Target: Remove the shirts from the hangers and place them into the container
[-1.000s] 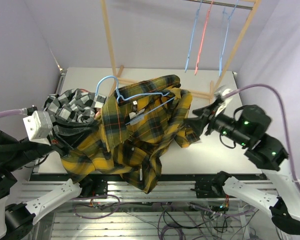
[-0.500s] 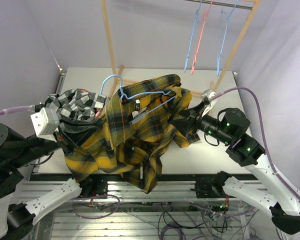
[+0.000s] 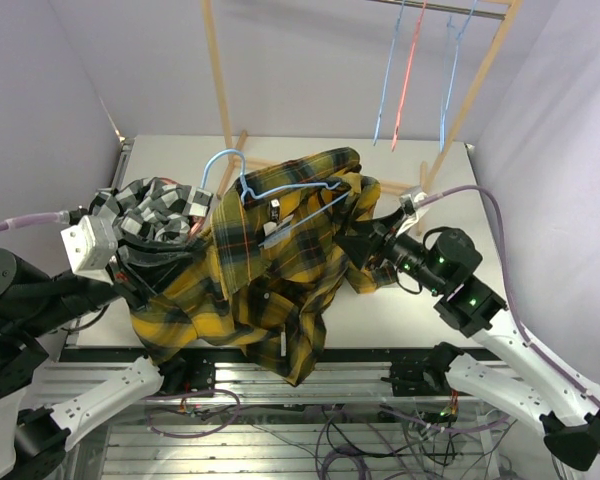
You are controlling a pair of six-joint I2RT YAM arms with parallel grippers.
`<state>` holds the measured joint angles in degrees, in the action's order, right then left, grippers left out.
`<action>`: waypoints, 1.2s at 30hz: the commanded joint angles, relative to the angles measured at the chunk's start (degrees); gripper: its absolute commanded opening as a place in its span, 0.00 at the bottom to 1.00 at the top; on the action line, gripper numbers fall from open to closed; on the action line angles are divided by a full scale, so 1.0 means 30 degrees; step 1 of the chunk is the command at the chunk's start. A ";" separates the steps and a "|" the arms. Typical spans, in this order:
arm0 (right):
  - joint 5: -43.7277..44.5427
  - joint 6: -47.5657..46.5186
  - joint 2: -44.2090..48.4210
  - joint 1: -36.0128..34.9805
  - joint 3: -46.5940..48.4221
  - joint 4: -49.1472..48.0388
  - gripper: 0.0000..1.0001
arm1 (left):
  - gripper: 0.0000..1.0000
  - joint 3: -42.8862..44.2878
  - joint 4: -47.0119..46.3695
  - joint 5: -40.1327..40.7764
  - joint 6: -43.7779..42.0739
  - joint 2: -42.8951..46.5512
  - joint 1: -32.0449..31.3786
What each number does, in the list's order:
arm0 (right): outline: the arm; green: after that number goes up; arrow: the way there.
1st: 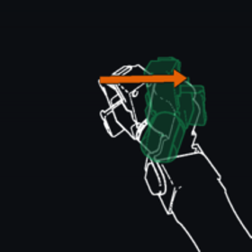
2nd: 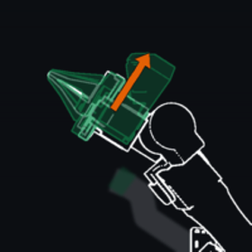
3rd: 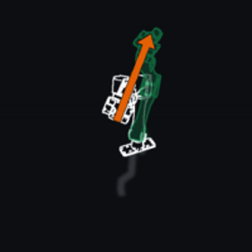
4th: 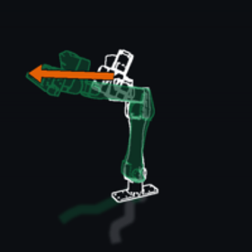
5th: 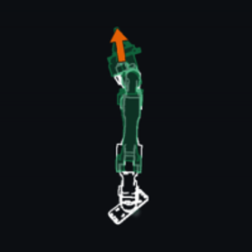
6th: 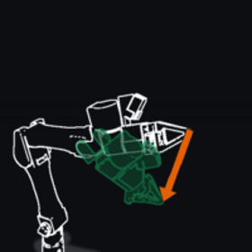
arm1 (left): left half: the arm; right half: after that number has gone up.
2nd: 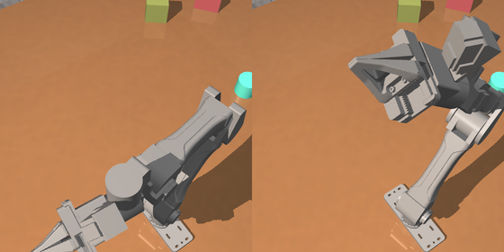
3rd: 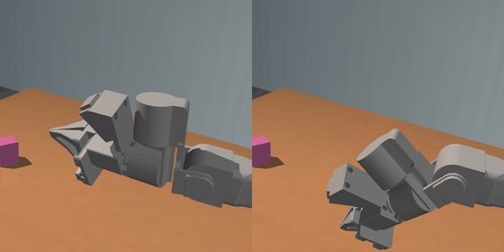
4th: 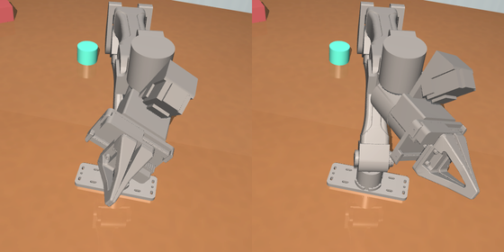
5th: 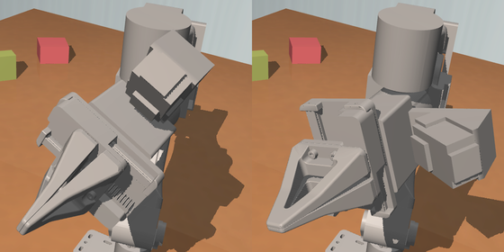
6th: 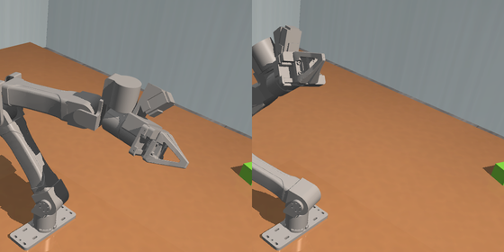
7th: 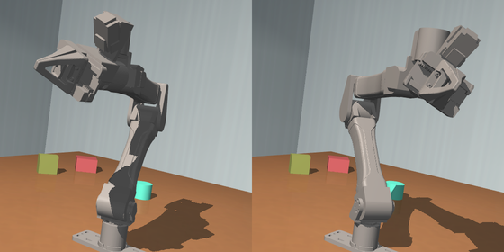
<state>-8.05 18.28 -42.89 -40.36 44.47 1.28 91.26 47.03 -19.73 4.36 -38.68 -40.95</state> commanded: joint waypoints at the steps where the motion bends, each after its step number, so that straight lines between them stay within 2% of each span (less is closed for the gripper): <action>1: 0.1105 0.0786 0.0928 0.0004 -0.1104 -0.3549 0.59 | 0.07 -0.0259 -0.2311 -0.0294 0.0446 0.0561 0.0027; 6: 0.1191 0.0709 0.0549 -0.0028 -0.1034 -0.4167 0.60 | 0.07 -0.0402 -0.2414 -0.0444 0.0480 0.0483 0.0045; 11: 0.1173 0.0538 -0.0246 -0.0041 -0.0350 -0.4322 0.68 | 0.07 -0.0710 -0.2858 -0.0633 0.0624 0.0336 0.0030; 15: 0.1540 0.0319 -0.1168 -0.0039 0.0189 -0.4360 0.67 | 0.07 -0.0767 -0.3180 -0.0940 0.0683 0.0056 0.0034; 18: 0.2104 0.0103 -0.1582 -0.0101 0.0317 -0.4555 0.59 | 0.07 -0.0773 -0.3321 -0.1051 0.0713 -0.0077 0.0027; 20: 0.2598 0.0058 -0.1728 -0.0111 0.0314 -0.4614 0.48 | 0.07 -0.0869 -0.3495 -0.1042 0.0757 -0.0107 0.0045; 25: 0.3609 -0.0004 -0.1314 -0.0134 -0.0082 -0.5075 0.00 | 0.07 -0.1054 -0.3532 -0.0915 0.0802 -0.0183 0.0041; 29: 0.4663 -0.0531 -0.0603 -0.0116 0.0668 -0.3926 0.00 | 0.07 -0.1047 -0.3143 -0.0700 0.0595 -0.0273 0.0028; 36: 0.6422 -0.2486 0.0264 -0.0126 0.4083 -0.0298 0.00 | 0.07 -0.0592 -0.1554 0.0042 0.0346 -0.0101 0.0027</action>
<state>6.96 14.92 -44.56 -40.58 50.85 -3.42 87.77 42.89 -20.73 5.89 -39.18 -40.95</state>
